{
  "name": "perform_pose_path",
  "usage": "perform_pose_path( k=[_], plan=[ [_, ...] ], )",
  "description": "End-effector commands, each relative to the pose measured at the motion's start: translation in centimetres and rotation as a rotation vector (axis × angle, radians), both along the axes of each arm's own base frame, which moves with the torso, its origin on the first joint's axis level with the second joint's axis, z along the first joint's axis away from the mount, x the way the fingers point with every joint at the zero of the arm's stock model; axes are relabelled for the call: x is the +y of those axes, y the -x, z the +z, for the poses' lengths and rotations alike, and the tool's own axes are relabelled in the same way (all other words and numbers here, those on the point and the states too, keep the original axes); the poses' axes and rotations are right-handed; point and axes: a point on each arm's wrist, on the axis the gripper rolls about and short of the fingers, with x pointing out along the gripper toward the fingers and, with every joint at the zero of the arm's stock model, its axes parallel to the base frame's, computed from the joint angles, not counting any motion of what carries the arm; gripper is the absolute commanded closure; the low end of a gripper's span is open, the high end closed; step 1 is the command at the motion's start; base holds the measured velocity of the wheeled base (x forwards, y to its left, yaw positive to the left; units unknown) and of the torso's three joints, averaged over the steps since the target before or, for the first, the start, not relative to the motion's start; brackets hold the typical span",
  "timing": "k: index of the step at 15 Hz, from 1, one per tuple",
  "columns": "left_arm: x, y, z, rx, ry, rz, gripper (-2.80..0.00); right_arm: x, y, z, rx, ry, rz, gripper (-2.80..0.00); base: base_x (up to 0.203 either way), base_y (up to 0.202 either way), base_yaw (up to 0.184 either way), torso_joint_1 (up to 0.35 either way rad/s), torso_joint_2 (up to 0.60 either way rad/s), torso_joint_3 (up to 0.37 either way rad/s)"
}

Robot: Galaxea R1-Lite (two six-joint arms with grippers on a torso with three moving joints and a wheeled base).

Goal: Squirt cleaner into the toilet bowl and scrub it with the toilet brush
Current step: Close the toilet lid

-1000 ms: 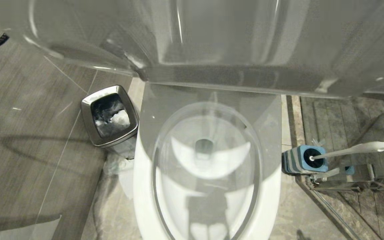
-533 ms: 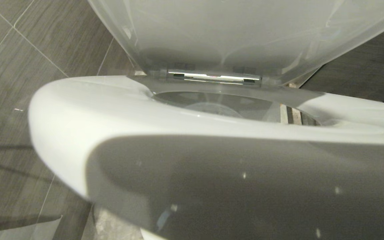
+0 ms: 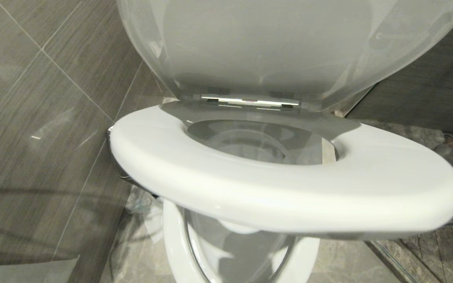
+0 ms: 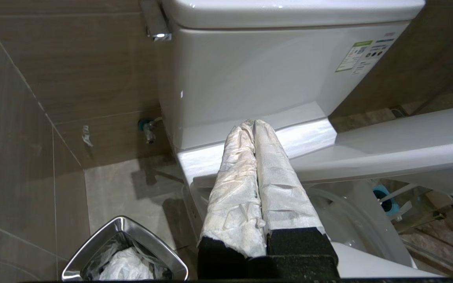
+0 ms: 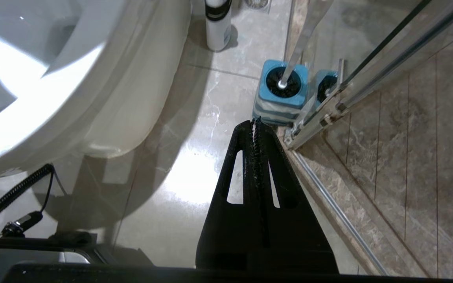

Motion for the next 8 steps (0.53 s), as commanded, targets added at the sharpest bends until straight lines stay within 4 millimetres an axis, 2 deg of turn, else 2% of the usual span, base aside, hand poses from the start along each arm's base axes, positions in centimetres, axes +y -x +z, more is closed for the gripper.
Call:
perform_pose_path(
  k=[1, 8],
  plan=[
    [0.02, 0.16, 0.04, -0.003, 0.001, -0.003, 0.0, 0.0, -0.01, -0.03, 0.001, 0.0, 0.001, 0.0, 0.0, 0.0, 0.0, -0.002, 0.01, 0.203],
    [0.1, 0.53, -0.19, -0.003, -0.003, -0.005, 0.0, 0.0, -0.01, -0.04, 0.002, 0.0, 0.001, 0.0, 0.0, 0.0, 0.0, 0.0, 0.0, 0.079]
  ],
)
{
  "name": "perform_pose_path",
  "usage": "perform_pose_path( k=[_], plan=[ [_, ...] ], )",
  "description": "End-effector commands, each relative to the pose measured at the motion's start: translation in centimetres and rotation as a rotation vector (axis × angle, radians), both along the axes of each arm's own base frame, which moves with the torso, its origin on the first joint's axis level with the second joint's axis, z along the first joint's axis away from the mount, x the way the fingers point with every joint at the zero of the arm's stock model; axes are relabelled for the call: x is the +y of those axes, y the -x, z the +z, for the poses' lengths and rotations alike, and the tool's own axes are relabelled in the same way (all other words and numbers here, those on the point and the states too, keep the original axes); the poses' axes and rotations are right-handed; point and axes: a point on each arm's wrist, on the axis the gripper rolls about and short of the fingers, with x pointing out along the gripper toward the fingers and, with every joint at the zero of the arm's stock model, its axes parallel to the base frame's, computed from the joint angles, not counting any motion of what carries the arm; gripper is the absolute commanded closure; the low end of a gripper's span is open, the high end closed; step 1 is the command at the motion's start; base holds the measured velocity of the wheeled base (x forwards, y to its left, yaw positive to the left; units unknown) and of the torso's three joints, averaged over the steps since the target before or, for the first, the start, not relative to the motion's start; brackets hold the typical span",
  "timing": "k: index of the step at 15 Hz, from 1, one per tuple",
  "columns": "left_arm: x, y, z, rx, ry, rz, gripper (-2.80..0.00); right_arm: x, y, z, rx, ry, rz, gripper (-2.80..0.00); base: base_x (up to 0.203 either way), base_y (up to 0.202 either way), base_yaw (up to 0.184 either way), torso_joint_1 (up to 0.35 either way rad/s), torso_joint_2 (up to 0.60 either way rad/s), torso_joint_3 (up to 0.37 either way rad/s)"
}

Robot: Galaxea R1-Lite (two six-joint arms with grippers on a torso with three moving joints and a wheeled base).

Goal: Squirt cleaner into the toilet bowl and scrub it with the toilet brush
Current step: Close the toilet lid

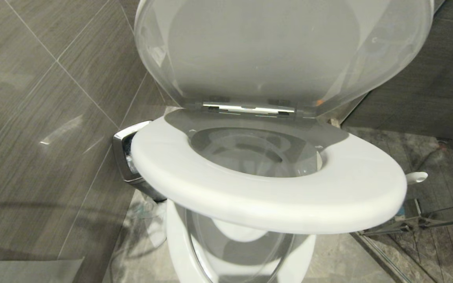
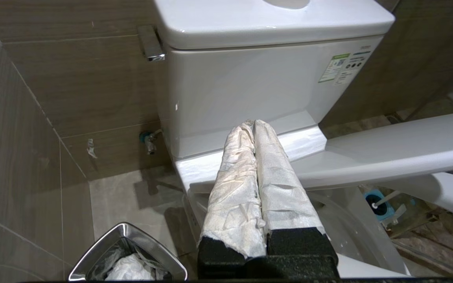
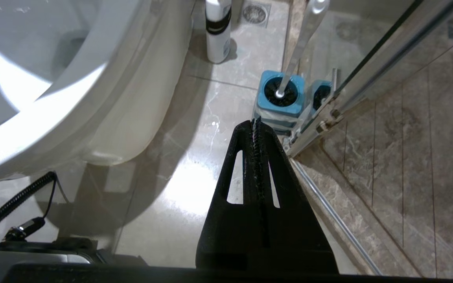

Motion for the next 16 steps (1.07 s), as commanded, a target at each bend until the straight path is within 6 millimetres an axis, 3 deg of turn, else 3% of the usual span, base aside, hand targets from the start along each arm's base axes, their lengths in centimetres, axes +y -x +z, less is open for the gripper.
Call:
perform_pose_path(
  k=[1, 16],
  plan=[
    [0.0, 0.2, -0.3, 0.005, -0.002, -0.003, 0.0, 0.0, 0.0, 0.0, 0.001, 0.0, 0.001, 0.0, 0.0, 0.0, 0.0, -0.001, 0.0, 0.168],
    [0.3, 1.6, -1.0, 0.007, -0.006, -0.011, 0.0, 0.0, 0.0, 0.0, 0.003, 0.0, 0.001, 0.0, 0.0, 0.0, 0.0, 0.002, 0.0, 0.198]
  ],
)
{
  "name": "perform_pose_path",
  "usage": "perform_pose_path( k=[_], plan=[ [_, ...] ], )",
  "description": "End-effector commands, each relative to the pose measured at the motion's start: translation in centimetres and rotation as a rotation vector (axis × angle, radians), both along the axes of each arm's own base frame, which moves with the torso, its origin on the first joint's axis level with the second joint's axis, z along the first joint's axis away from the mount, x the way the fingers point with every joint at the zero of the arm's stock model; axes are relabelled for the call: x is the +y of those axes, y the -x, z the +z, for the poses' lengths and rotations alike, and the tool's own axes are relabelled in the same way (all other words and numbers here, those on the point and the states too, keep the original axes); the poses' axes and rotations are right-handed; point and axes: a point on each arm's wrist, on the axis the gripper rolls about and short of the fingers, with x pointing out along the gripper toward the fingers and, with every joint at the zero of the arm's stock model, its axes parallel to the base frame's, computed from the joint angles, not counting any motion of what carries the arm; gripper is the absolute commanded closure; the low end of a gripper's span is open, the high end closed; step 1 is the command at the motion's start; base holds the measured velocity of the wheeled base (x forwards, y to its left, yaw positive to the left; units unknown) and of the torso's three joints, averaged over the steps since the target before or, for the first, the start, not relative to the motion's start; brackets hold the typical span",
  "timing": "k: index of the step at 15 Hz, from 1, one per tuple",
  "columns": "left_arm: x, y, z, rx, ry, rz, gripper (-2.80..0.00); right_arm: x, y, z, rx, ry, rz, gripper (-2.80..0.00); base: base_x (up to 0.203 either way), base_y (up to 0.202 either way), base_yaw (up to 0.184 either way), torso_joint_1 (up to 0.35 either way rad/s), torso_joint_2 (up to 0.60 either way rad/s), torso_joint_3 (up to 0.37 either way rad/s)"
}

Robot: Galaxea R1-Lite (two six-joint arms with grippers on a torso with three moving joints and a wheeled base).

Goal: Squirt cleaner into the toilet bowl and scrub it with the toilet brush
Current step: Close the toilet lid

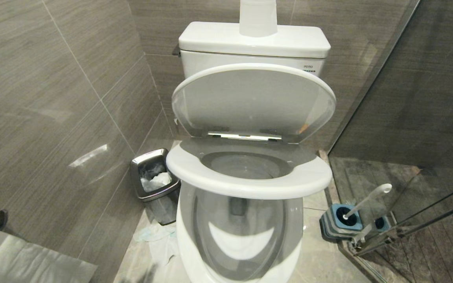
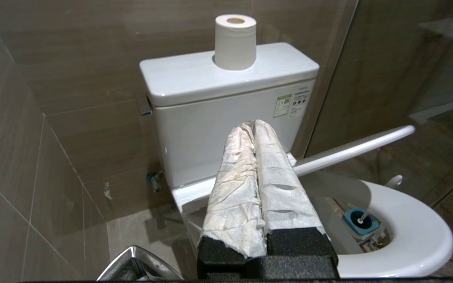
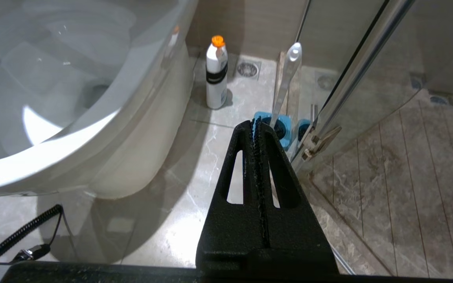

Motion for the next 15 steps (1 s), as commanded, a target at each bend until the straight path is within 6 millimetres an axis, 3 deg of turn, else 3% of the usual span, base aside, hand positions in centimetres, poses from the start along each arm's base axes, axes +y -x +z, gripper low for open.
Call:
perform_pose_path(
  k=[1, 10, 15],
  plan=[
    [0.0, 0.1, 0.0, -0.001, 0.0, -0.002, 0.0, 0.0, 0.0, 0.0, 0.002, 0.0, 0.0, 0.0, 0.0, 0.0, 0.0, 0.001, 0.0, 0.202],
    [-0.4, 0.3, -0.1, 0.025, -0.005, -0.039, 0.0, 0.0, 0.0, 0.0, 0.001, 0.0, 0.0, 0.0, 0.0, 0.0, 0.0, 0.0, 0.0, 0.061],
    [-1.0, -1.8, 2.9, 0.03, -0.01, -0.037, 0.0, 0.0, 0.0, 0.0, 0.001, 0.0, 0.0, 0.0, 0.0, 0.0, 0.0, 0.0, 0.0, 0.0]
  ],
)
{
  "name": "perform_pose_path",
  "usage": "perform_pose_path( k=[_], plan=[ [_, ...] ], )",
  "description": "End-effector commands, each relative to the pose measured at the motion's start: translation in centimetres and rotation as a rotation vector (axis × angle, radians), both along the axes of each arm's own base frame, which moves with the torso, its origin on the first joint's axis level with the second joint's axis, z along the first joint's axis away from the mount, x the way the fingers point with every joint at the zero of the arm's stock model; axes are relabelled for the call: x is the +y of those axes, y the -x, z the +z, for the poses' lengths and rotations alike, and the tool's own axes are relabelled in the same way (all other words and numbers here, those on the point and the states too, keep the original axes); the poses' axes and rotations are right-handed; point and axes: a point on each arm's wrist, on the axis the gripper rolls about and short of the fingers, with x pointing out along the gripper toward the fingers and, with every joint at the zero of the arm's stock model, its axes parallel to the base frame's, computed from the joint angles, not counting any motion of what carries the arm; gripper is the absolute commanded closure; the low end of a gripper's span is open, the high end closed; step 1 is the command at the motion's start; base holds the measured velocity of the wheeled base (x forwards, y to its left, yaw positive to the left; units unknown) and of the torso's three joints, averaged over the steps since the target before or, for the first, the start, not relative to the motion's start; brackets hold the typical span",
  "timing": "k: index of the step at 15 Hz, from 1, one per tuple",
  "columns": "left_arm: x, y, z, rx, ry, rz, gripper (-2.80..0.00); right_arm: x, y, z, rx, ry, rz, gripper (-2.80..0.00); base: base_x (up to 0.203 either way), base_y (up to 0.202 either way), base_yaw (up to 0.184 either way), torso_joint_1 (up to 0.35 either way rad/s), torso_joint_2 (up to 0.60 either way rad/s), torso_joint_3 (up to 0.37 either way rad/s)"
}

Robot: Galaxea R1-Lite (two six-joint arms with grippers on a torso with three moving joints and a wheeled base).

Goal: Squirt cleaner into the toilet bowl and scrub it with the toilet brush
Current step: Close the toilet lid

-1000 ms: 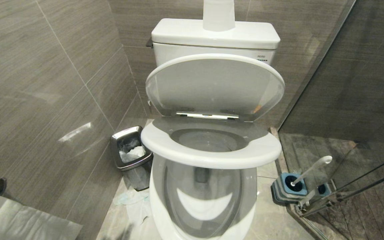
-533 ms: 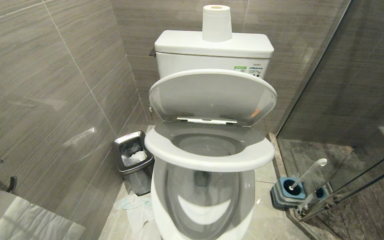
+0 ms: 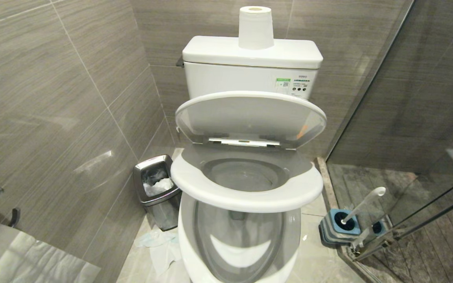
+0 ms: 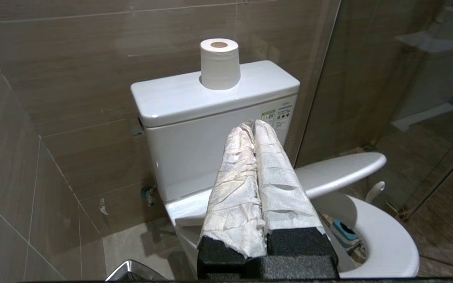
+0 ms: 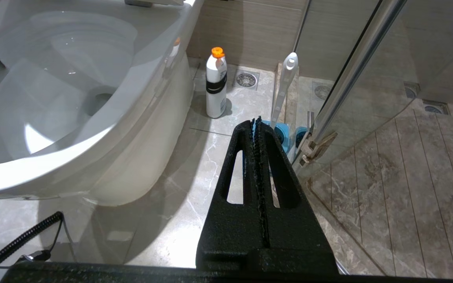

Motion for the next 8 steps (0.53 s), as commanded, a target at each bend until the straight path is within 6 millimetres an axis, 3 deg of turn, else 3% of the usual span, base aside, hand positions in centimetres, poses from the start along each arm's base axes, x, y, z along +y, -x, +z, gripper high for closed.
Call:
perform_pose_path(
  k=[1, 4, 8],
  plan=[
    [-1.0, -2.3, 1.4, 0.042, -0.012, -0.013, 0.0, 0.0, 0.0, 0.0, 0.003, 0.001, 0.0, 0.0, 0.0, 0.0, 0.0, 0.0, 0.0, 0.0],
    [-3.2, -3.1, 1.7, 0.122, -0.026, -0.019, 0.0, 0.0, 0.0, -0.1, 0.003, 0.001, 0.001, 0.0, 0.0, 0.0, 0.0, 0.0, 0.0, 0.0],
    [-4.6, -4.1, 0.4, 0.144, -0.181, 0.064, 0.0, 0.0, 0.0, -0.1, 0.003, 0.001, 0.001, 0.0, 0.0, 0.0, 0.0, 0.0, 0.0, 0.0]
  ],
)
